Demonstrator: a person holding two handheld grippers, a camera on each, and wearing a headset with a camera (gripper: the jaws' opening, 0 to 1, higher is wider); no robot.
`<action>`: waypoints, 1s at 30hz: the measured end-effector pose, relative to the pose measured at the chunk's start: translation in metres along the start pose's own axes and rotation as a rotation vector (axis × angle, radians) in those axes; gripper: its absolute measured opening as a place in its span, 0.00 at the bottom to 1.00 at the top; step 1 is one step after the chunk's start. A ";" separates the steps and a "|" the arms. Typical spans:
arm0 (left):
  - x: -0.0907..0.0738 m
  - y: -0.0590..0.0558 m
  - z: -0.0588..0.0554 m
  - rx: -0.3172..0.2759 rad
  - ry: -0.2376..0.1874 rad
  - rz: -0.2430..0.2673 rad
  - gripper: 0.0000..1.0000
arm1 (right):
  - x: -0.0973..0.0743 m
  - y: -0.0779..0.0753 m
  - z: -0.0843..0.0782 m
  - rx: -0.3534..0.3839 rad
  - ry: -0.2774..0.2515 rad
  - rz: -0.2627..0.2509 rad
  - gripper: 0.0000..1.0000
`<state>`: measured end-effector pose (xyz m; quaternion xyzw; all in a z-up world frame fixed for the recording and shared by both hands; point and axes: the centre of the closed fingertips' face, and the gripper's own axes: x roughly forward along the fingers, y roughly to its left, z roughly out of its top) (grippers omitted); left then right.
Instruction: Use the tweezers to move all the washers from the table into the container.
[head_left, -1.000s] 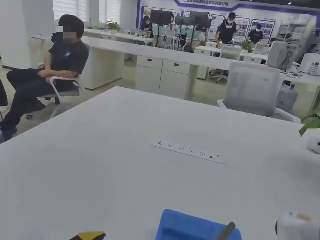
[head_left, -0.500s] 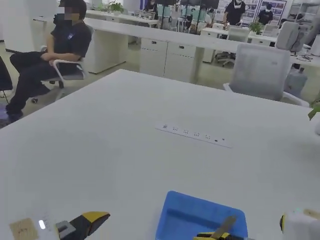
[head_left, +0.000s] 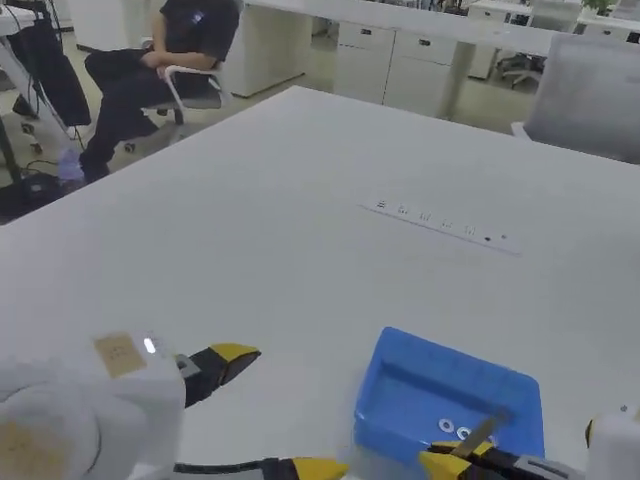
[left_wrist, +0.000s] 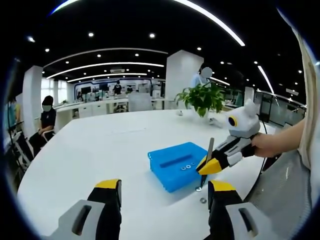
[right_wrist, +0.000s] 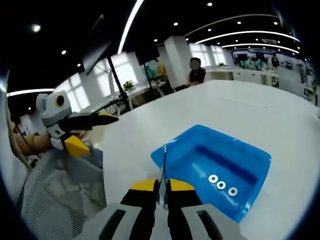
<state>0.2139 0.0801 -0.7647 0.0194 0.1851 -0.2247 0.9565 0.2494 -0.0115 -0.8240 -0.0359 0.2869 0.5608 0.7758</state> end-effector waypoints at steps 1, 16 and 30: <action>0.000 0.001 0.001 0.002 -0.005 0.005 0.70 | 0.001 0.001 -0.003 -0.022 0.014 0.001 0.04; 0.001 0.001 0.009 -0.024 -0.048 0.016 0.71 | 0.006 -0.002 -0.007 -0.087 0.036 0.007 0.04; 0.002 0.002 0.007 -0.030 -0.040 0.015 0.70 | 0.006 -0.002 -0.006 -0.132 0.038 -0.027 0.04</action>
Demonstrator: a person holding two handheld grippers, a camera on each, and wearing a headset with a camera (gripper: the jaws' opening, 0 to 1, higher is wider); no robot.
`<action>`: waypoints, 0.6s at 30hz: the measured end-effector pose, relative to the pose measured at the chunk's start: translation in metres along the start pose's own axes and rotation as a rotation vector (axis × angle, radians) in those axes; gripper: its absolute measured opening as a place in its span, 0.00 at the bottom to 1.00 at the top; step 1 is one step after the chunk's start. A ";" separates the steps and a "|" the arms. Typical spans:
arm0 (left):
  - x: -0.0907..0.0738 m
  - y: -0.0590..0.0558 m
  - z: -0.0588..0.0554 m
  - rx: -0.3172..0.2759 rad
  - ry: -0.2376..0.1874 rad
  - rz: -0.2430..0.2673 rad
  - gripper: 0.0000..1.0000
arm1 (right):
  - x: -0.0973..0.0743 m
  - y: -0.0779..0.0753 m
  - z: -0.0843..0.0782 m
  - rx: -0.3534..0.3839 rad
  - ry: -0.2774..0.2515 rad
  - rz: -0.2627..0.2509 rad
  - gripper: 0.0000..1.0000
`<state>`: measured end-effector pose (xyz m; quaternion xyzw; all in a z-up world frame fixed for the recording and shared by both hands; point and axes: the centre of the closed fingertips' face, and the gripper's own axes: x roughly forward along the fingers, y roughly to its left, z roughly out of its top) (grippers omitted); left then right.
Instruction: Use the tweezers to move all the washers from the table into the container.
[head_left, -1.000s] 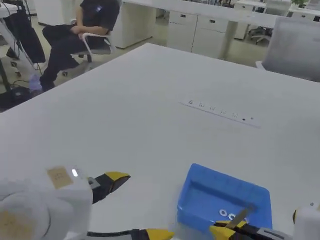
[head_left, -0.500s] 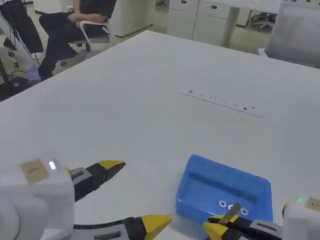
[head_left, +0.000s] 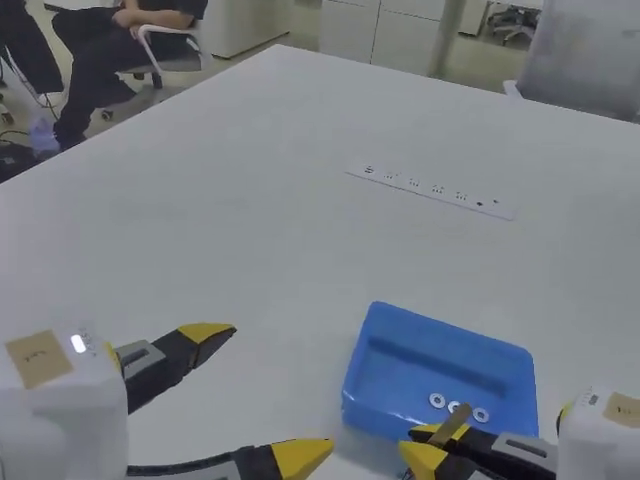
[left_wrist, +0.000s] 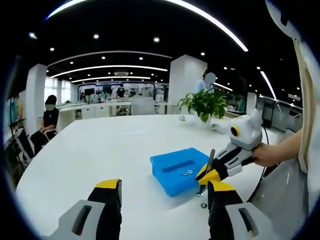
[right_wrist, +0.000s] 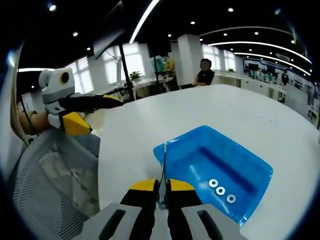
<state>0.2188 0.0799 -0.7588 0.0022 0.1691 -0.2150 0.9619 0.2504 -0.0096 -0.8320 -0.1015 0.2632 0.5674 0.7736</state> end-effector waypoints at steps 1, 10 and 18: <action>0.000 0.000 0.001 0.000 -0.003 -0.001 0.70 | 0.000 0.000 0.000 0.004 0.001 0.000 0.04; 0.000 -0.003 -0.003 0.016 0.015 -0.012 0.70 | 0.002 0.008 -0.003 -0.045 0.020 0.000 0.04; -0.001 0.000 -0.002 0.016 0.006 -0.004 0.69 | -0.003 0.001 -0.005 0.062 -0.028 -0.021 0.04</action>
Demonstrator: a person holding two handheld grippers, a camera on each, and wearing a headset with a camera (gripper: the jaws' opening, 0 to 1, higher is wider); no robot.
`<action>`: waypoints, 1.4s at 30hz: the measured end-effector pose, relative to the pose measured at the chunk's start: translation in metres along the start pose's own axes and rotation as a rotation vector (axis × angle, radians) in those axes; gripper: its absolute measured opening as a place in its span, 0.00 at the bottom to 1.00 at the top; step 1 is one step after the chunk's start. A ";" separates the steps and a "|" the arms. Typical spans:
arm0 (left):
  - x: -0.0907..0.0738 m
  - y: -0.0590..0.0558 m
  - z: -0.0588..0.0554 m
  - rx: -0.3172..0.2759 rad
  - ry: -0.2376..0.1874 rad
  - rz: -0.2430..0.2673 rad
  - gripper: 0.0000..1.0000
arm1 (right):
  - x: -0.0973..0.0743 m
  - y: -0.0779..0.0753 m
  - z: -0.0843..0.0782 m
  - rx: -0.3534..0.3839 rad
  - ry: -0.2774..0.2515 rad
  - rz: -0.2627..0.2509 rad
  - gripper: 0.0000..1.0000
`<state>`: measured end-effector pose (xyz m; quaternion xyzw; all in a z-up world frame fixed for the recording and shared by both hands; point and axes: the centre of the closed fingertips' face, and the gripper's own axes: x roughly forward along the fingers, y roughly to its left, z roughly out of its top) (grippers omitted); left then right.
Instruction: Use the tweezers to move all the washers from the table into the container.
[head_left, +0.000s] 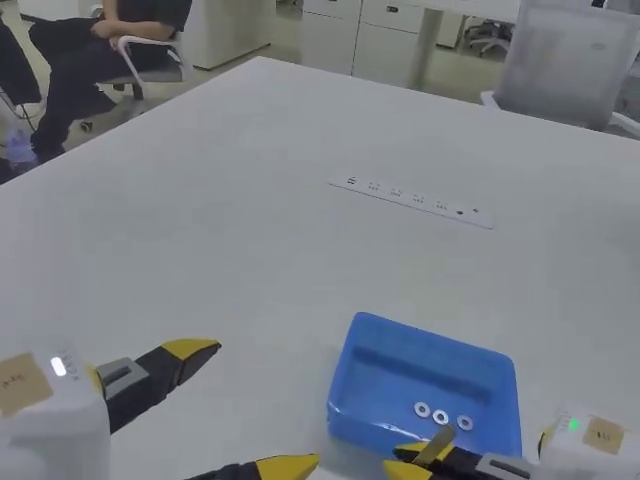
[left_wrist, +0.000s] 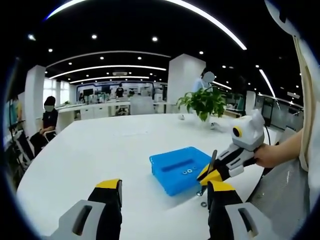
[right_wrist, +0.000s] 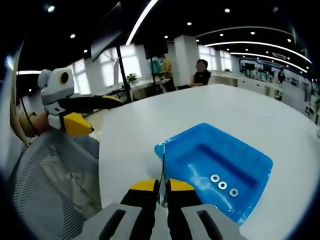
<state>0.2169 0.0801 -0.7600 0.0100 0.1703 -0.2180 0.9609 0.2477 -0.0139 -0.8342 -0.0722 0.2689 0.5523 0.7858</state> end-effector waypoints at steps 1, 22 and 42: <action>0.000 0.001 0.000 0.000 -0.002 0.004 0.69 | -0.001 0.000 0.000 0.000 -0.003 -0.005 0.04; -0.001 0.001 0.002 0.000 -0.001 0.005 0.68 | 0.003 0.013 -0.001 -0.208 0.043 0.010 0.03; -0.002 0.001 0.004 -0.015 -0.020 0.003 0.68 | -0.035 -0.001 0.085 0.081 -0.239 0.029 0.03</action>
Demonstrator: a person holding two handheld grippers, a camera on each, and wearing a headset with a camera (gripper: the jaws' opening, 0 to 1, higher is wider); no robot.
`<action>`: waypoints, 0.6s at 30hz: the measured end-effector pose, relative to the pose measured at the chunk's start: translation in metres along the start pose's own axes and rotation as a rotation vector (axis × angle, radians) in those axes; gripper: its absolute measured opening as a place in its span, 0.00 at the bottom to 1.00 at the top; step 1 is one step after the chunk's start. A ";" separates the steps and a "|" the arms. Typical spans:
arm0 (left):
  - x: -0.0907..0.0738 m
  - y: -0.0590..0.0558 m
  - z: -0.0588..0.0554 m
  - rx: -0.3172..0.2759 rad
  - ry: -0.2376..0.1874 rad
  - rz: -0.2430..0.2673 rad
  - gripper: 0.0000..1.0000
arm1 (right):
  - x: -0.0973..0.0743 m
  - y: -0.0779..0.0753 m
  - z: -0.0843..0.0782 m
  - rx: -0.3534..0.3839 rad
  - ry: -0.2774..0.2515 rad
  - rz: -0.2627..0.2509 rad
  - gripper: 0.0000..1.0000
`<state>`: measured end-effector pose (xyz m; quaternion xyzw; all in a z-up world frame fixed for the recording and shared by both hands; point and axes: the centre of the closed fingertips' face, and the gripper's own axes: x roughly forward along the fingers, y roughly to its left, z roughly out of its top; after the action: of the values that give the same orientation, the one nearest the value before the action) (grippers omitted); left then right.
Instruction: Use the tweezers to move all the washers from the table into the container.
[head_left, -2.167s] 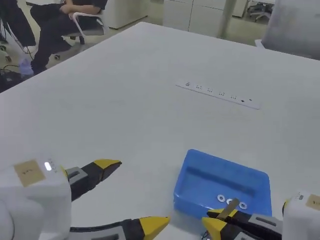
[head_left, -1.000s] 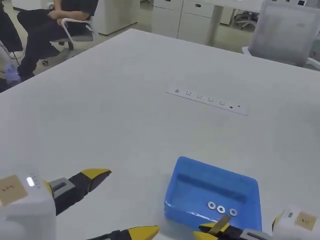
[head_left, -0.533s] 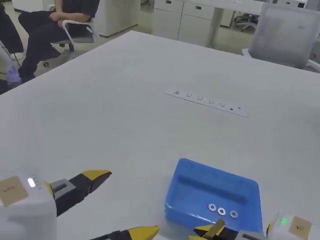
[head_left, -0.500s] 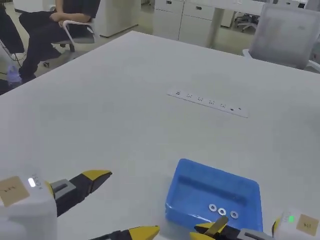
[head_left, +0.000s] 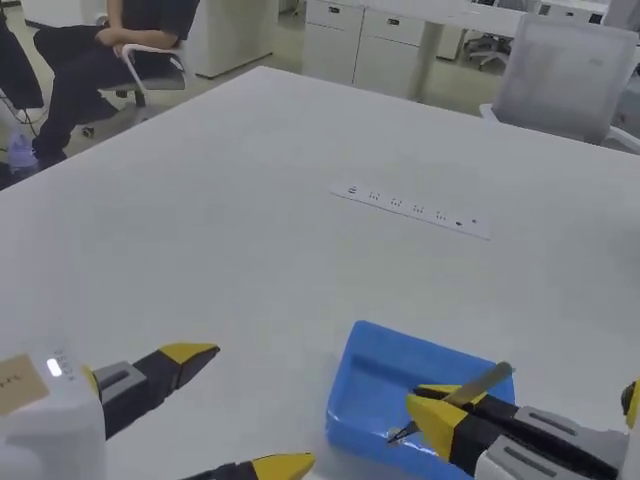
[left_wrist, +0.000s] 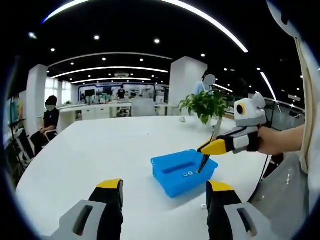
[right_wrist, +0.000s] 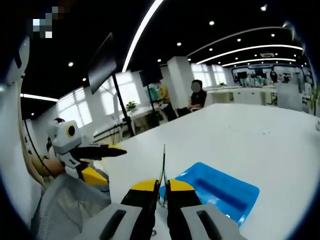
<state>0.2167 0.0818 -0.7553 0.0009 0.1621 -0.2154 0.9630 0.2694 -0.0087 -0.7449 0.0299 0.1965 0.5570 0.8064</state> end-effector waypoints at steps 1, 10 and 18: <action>0.000 0.000 0.000 0.000 0.000 -0.001 0.68 | -0.001 -0.001 0.004 0.005 -0.011 0.000 0.03; 0.000 0.000 0.001 -0.005 -0.006 -0.001 0.68 | 0.000 -0.016 0.025 -0.007 -0.035 -0.036 0.03; 0.000 0.000 0.001 -0.011 -0.006 -0.005 0.67 | 0.015 -0.034 0.027 -0.021 0.000 -0.050 0.03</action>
<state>0.2172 0.0819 -0.7545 -0.0055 0.1604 -0.2168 0.9629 0.3136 -0.0028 -0.7329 0.0165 0.1913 0.5386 0.8204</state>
